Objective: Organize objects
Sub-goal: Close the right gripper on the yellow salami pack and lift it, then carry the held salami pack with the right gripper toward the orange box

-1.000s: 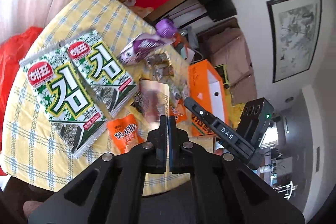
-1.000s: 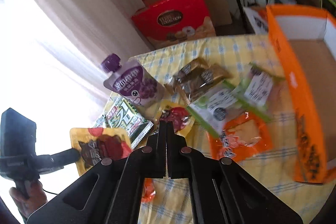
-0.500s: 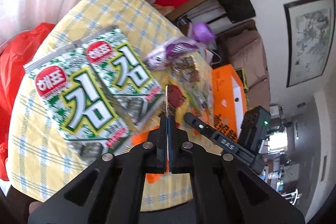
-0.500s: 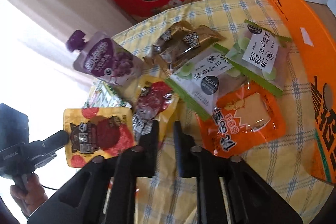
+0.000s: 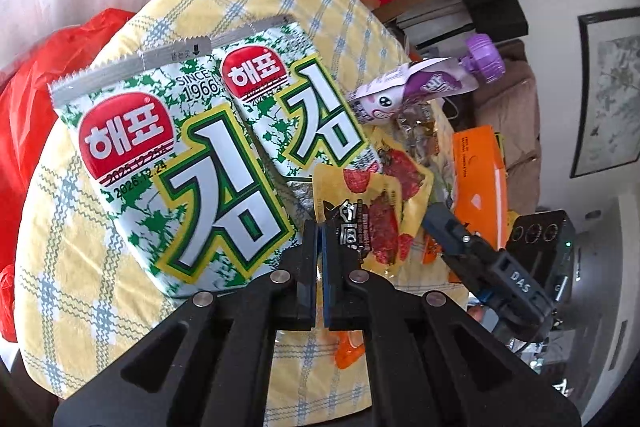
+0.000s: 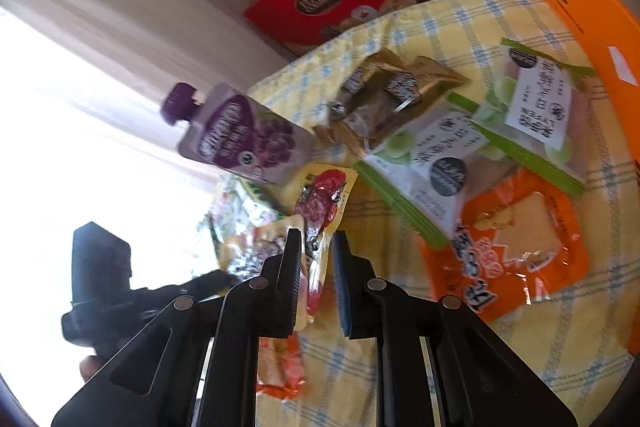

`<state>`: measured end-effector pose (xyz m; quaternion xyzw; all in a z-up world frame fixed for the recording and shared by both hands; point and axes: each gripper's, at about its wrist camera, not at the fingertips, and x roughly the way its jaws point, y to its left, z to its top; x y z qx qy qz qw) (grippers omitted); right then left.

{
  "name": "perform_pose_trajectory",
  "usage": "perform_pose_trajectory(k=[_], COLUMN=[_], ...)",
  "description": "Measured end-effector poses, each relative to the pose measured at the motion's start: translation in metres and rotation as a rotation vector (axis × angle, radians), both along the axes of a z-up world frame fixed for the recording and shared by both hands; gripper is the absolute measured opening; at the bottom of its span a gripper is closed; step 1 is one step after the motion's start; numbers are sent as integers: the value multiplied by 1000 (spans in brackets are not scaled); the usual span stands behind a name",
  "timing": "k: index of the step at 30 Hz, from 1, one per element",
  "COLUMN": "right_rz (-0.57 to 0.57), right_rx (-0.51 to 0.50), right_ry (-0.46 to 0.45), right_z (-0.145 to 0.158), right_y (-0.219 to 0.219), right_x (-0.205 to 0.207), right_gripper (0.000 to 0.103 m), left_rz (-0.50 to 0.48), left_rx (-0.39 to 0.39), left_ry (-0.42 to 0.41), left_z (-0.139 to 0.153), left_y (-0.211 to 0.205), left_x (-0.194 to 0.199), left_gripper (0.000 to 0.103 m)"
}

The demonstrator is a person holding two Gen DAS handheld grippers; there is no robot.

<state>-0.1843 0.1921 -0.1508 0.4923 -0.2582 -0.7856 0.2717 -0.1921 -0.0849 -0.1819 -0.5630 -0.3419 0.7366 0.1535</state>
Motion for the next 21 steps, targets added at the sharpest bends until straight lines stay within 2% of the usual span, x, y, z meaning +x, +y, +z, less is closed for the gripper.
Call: perform_pose_trajectory(k=[4,14,16,21], right_rz=[1,25,8,-10], right_rx=[-100,-27,-23,-76], right_ry=[9,-51,-66,-55], right_z=[2,-12,-16,-7], right_y=[0,-17,-19,-12], right_x=[-3,-14,-14,-9], right_gripper=[16,18,8,5], left_rz=[0,-5,-3,8], left_rx=[2,2,9,58], left_ry=[-8,-9,-10,-7], left_z=[-2,-2,-2,0], left_y=[1,5,4,-2], left_x=[-1,-4,-4,0], left_gripper=[2,2,2,2])
